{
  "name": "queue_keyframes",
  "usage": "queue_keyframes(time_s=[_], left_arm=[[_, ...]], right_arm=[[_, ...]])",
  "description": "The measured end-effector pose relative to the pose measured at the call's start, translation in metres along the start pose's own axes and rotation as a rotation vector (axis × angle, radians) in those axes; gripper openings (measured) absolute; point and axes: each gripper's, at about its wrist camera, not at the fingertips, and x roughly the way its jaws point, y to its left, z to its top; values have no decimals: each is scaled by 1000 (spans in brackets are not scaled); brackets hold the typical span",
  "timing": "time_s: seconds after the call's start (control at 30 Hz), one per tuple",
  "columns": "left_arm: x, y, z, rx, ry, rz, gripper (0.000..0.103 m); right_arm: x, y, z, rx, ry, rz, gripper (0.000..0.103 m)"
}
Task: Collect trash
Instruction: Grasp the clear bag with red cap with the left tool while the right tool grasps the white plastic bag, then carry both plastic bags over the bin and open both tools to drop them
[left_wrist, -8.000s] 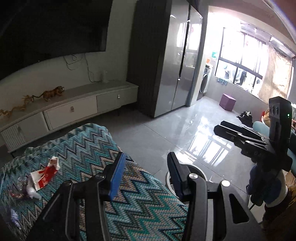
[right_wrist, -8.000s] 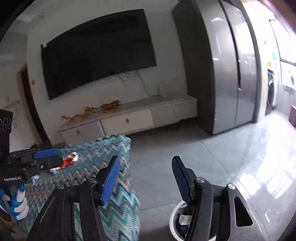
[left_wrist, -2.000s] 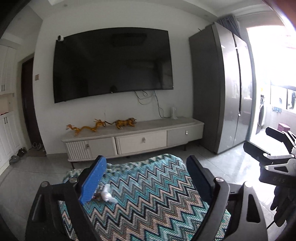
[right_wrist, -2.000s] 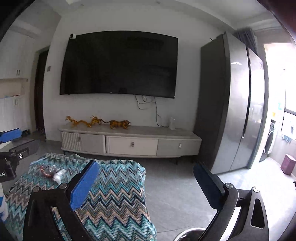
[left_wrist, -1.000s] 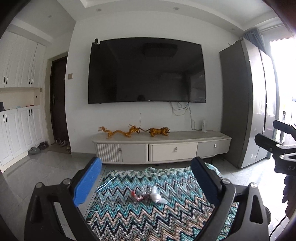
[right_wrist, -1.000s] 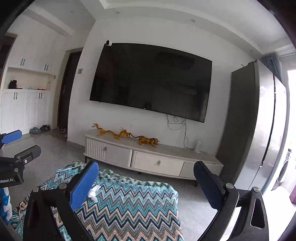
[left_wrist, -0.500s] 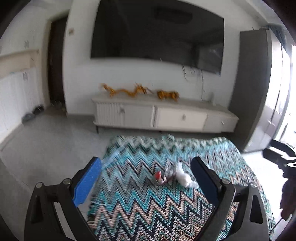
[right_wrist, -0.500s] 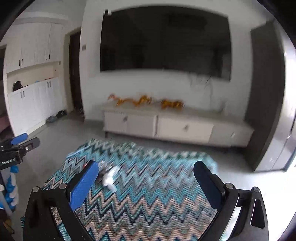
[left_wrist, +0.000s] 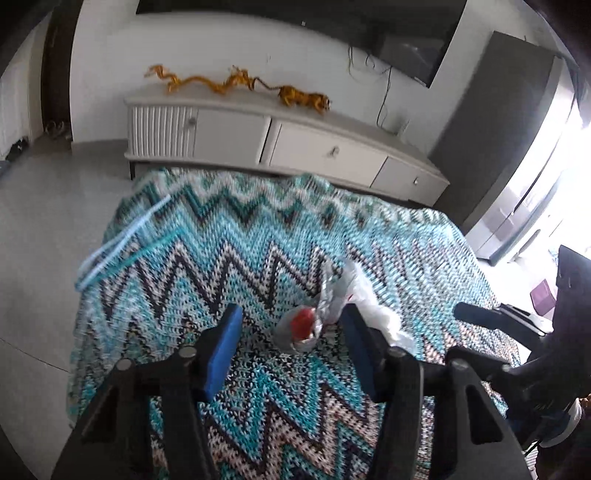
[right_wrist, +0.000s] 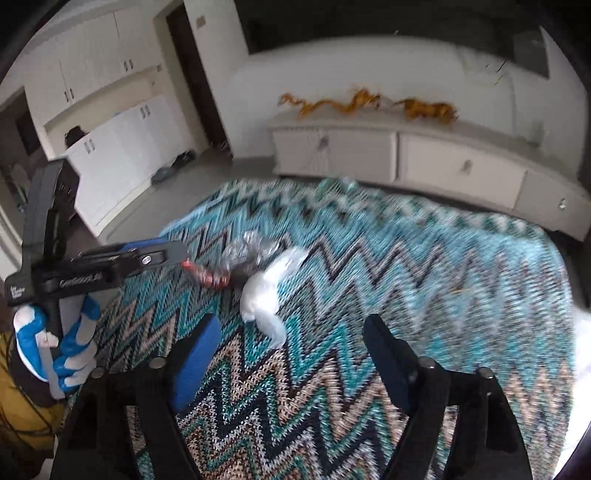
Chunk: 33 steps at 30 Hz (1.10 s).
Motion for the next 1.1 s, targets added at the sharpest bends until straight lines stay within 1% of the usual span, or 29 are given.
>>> queue_keyframes(time_s=[0.13, 0.23, 0.3, 0.33, 0.37, 0.4, 0.47, 0.5, 0.53, 0.63, 0.77, 0.97, 1.1], left_arm=[[8, 5, -2, -11, 15, -18, 43], [16, 8, 0, -11, 18, -18, 39], [20, 7, -1, -6, 26, -16, 32], [21, 8, -1, -8, 31, -17, 29], [23, 8, -2, -11, 36, -17, 24], [25, 9, -3, -18, 42, -22, 18], [26, 11, -3, -28, 44, -41, 12], [24, 11, -4, -30, 40, -41, 11], [22, 10, -5, -28, 35, -38, 10], [12, 7, -8, -26, 18, -39, 9], [-6, -1, -9, -23, -14, -33, 8], [-46, -19, -13, 2, -75, -19, 8], [-81, -38, -18, 44, -127, 21, 8]], right_arm=[[24, 2, 2, -8, 33, 31, 67], [37, 6, 5, -6, 43, 55, 66], [44, 9, 6, -10, 51, 66, 63], [48, 11, 7, -11, 57, 70, 60], [51, 11, 8, -10, 63, 73, 58], [55, 12, 8, -6, 70, 75, 55], [60, 11, 7, 3, 80, 79, 45], [61, 10, 6, 7, 84, 80, 36], [60, 10, 6, 6, 85, 79, 30], [49, 9, 4, 2, 79, 76, 29], [24, 9, 2, 0, 53, 64, 29], [-28, 18, -7, -16, -5, 35, 29], [-69, 21, -15, -19, -62, 7, 29]])
